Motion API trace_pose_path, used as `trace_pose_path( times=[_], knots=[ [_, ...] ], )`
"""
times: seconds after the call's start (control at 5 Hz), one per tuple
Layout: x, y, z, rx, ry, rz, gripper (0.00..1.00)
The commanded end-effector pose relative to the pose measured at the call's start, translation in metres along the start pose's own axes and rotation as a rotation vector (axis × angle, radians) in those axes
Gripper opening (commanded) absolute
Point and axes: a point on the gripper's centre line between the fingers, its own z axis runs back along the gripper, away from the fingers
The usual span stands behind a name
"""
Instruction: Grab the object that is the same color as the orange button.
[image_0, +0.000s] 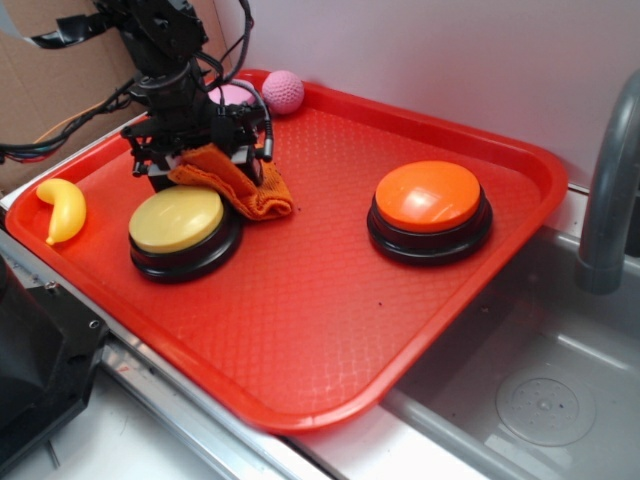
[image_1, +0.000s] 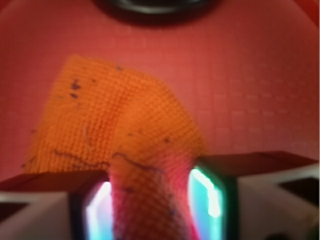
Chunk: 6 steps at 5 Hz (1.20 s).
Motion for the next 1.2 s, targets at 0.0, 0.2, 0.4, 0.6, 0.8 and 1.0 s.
trace_pose_path(
  times=[0.0, 0.2, 0.4, 0.6, 0.8, 1.0],
  knots=[
    [0.016, 0.004, 0.026, 0.041, 0.000, -0.078, 0.00],
    [0.024, 0.007, 0.051, 0.072, 0.022, -0.188, 0.00],
    [0.023, -0.005, 0.080, 0.031, 0.037, -0.307, 0.00],
    [0.010, -0.027, 0.111, -0.061, 0.042, -0.428, 0.00],
    [-0.010, -0.050, 0.136, -0.130, 0.031, -0.545, 0.00],
    [-0.032, -0.061, 0.145, -0.163, -0.001, -0.619, 0.00]
  ],
)
